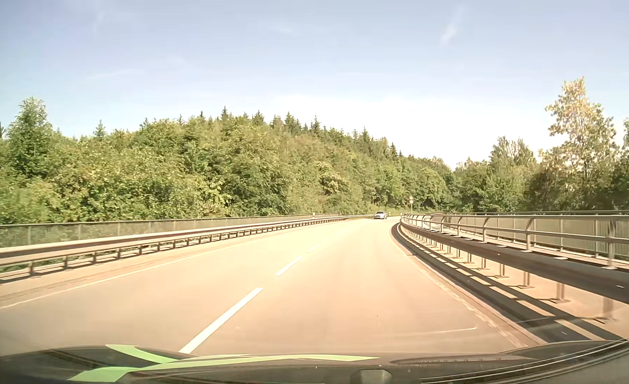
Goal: Follow the waypoints while adhering to traffic rules and regulations
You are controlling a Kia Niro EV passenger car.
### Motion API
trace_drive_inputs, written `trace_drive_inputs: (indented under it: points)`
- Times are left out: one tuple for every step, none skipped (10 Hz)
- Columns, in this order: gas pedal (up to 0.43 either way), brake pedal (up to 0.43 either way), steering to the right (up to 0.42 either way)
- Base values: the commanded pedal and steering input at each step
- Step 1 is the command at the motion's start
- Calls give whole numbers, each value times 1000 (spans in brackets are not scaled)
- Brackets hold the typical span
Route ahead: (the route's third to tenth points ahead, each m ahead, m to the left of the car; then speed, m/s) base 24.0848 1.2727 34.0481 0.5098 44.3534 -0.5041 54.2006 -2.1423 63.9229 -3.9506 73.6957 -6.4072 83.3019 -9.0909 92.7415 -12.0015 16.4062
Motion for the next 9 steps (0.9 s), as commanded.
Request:
trace_drive_inputs:
  points:
    - [47, 0, 16]
    - [47, 0, 16]
    - [47, 0, 16]
    - [47, 0, 16]
    - [47, 0, 16]
    - [47, 0, 16]
    - [47, 0, 16]
    - [47, 0, 16]
    - [47, 0, 16]
